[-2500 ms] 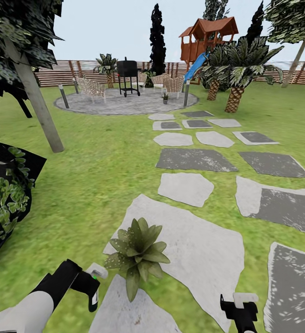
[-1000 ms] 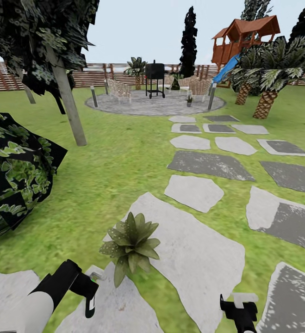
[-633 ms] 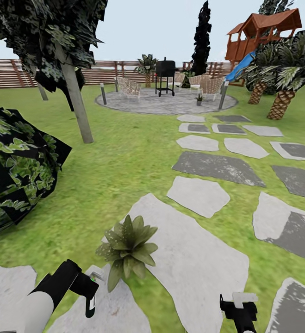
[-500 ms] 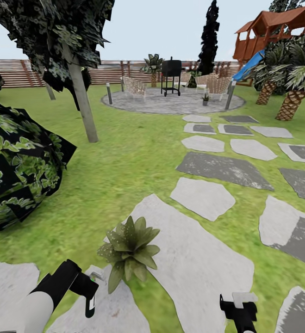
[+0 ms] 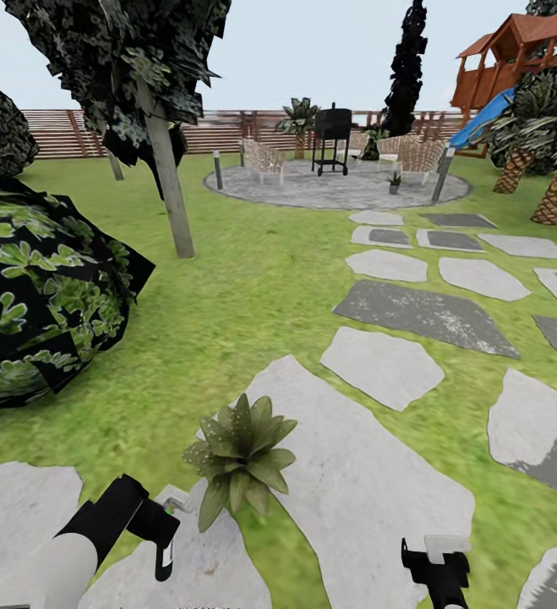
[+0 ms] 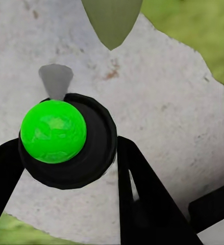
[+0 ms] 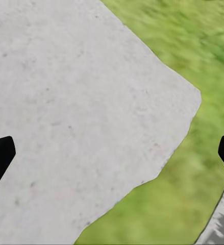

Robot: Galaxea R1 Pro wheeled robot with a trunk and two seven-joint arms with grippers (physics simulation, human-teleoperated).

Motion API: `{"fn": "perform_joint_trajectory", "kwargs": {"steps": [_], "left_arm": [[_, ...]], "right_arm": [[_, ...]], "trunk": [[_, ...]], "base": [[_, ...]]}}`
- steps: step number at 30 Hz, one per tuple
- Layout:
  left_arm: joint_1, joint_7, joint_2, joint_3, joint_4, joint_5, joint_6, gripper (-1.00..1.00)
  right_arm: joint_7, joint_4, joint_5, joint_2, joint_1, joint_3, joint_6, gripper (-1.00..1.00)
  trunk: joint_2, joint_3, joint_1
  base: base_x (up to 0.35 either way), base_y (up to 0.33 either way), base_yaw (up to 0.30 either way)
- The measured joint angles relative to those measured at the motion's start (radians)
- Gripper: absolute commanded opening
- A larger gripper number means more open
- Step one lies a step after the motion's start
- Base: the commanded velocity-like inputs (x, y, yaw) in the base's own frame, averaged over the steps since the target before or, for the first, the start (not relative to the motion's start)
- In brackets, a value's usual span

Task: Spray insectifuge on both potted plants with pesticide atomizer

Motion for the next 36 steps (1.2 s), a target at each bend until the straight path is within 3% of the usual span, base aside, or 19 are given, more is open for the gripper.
{"fn": "perform_joint_trajectory", "kwargs": {"steps": [11, 21, 27, 30, 32, 36], "left_arm": [[0.0, 0.002, 0.0, 0.001, 0.0, 0.002, 0.0, -1.0], [0.002, 0.003, 0.001, -0.004, 0.026, -0.004, 0.0, -1.0], [0.001, 0.006, -0.002, -0.007, 0.046, -0.028, -0.001, -1.0], [0.005, 0.044, -0.003, -0.008, 0.049, -0.066, -0.001, -1.0], [0.015, 0.087, -0.006, -0.007, 0.048, -0.072, -0.001, -1.0], [0.02, 0.113, -0.011, -0.006, 0.047, -0.071, -0.001, -1.0]], "right_arm": [[0.0, 0.0, 0.0, 0.0, 0.0, 0.0, 0.0, 1.0], [0.0, 0.0, 0.0, 0.0, 0.0, 0.0, 0.0, 1.0], [0.002, 0.0, 0.0, -0.001, 0.0, 0.0, 0.0, 1.0], [0.002, 0.0, 0.002, -0.003, 0.0, 0.0, 0.0, 1.0], [0.002, 0.0, 0.003, -0.003, 0.0, 0.0, 0.0, 1.0], [0.002, 0.0, 0.002, -0.005, 0.0, 0.0, 0.0, 1.0]], "trunk": [[0.0, 0.0, 0.0], [0.0, 0.0, 0.0], [0.0, 0.0, 0.0], [0.0, 0.0, 0.0], [0.0, 0.0, 0.0], [0.0, 0.0, 0.0]], "base": [[-0.073, -0.229, 0.056], [-0.001, -0.009, 0.261], [0.0, 0.0, 0.033], [0.0, 0.0, 0.001], [0.0, 0.0, 0.0], [0.0, 0.0, 0.0]]}}
